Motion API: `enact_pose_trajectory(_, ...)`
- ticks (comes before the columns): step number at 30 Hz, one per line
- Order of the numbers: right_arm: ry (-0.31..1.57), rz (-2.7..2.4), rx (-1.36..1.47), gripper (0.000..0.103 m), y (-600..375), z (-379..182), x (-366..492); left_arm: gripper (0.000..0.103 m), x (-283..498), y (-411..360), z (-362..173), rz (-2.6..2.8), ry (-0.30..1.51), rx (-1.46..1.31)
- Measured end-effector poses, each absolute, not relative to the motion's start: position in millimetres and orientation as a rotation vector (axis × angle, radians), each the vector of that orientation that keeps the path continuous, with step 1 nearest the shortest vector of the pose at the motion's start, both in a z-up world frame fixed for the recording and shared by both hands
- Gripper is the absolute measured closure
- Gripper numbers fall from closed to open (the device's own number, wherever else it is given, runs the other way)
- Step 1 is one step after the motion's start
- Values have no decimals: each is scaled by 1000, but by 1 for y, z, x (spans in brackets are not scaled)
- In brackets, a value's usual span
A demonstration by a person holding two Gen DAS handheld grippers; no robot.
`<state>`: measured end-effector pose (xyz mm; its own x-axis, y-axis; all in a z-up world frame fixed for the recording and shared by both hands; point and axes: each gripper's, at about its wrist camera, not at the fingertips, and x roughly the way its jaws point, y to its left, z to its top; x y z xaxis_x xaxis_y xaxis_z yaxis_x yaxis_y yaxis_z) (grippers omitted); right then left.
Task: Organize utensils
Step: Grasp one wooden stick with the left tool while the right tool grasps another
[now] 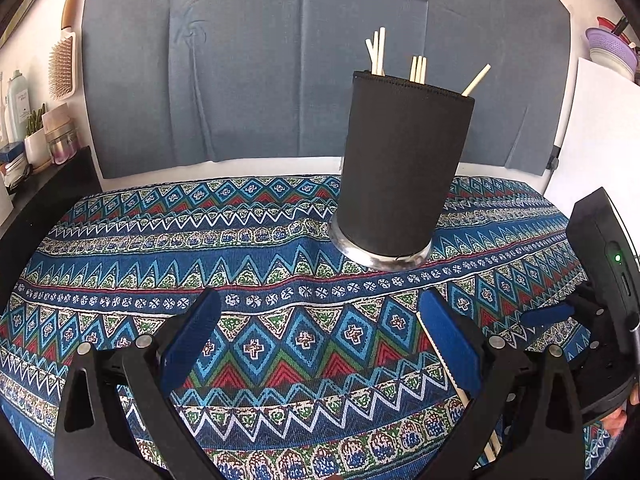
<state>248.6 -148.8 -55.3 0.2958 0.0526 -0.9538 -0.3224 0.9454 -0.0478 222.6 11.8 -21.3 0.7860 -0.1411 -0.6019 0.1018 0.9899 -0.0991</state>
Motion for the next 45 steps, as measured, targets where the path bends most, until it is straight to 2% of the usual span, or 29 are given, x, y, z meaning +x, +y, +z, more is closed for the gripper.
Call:
enact_pose_trajectory(8,1265,283,-243,9,-173,-61,240,6,224,-4,-29,-158,770,-20)
enact_pose_trajectory(13,1242,281,-232,11,-191,-62,234,6,226,-27,-39,-179,904,-7)
enact_pose_trajectory(15,1215,313,-244,20,-191,-60,229,6,228,-33,-43,-199,944,-23)
enact_pose_trajectory(17,1196,350,-264,38,-190,-57,224,6,229,-41,-44,-200,959,-17)
enact_pose_trajectory(21,1192,371,-276,44,-196,-57,223,6,232,-54,-47,-192,997,4)
enact_pose_trajectory(25,1186,401,-297,64,-200,-52,222,6,235,-64,-52,-167,1050,14)
enact_pose_trajectory(27,1182,417,-309,69,-201,-52,221,6,236,-68,-54,-178,1059,13)
enact_pose_trajectory(33,1161,404,-326,71,-215,-44,213,6,236,-79,-63,-182,1103,44)
enact_pose_trajectory(38,1161,419,-328,85,-229,-43,213,5,235,-81,-66,-146,1096,62)
enact_pose_trajectory(42,1158,419,-312,85,-239,-42,215,5,240,-83,-67,-151,1097,73)
enact_pose_trajectory(45,1154,420,-281,87,-249,-43,216,10,240,-84,-66,-172,1080,81)
